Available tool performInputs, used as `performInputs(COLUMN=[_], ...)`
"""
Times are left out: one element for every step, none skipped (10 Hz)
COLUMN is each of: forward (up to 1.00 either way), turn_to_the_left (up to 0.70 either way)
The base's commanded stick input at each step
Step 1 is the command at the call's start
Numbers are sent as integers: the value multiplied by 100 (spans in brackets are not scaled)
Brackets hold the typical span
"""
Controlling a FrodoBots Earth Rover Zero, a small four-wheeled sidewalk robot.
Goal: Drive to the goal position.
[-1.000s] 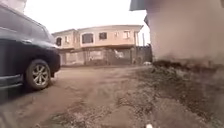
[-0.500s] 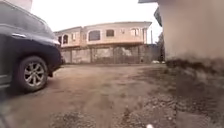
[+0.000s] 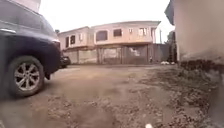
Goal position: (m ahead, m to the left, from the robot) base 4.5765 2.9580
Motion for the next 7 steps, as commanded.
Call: performInputs(forward=[100,100,100,100,100,100,100], turn_to_the_left=[-23,-17,-10,-4,3,9,12])
